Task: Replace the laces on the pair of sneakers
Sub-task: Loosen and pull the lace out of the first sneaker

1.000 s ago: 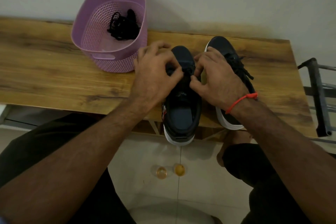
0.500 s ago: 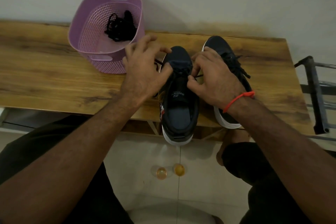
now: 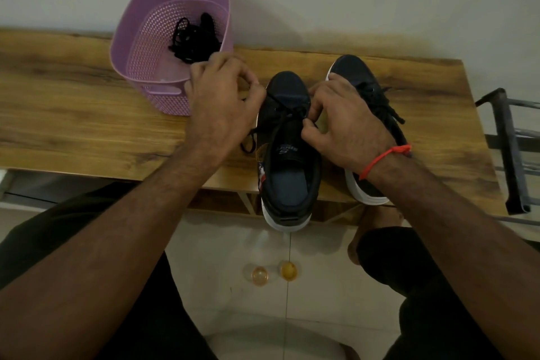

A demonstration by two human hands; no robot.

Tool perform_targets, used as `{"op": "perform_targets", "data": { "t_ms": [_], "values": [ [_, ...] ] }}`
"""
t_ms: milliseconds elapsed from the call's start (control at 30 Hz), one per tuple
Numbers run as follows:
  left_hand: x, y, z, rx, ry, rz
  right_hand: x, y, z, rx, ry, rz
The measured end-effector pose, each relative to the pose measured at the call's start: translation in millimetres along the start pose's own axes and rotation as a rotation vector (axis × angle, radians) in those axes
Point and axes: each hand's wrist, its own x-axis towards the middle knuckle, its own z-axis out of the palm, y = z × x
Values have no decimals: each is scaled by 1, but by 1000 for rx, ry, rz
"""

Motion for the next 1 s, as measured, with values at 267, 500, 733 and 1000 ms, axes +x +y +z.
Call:
{"op": "perform_targets", "data": {
  "t_ms": [267, 500, 733, 1000],
  "values": [
    [-28, 18, 25, 162, -267, 183, -1, -1, 0, -10, -9, 5],
    [-27, 15, 27, 223, -242, 201, -1, -2, 2, -13, 1, -4],
    [-3, 3, 5, 147, -2, 30, -1, -1, 0, 1, 15, 0],
    [7, -7, -15, 88, 39, -60, 1, 1, 0, -16, 7, -4]
  ]
}}
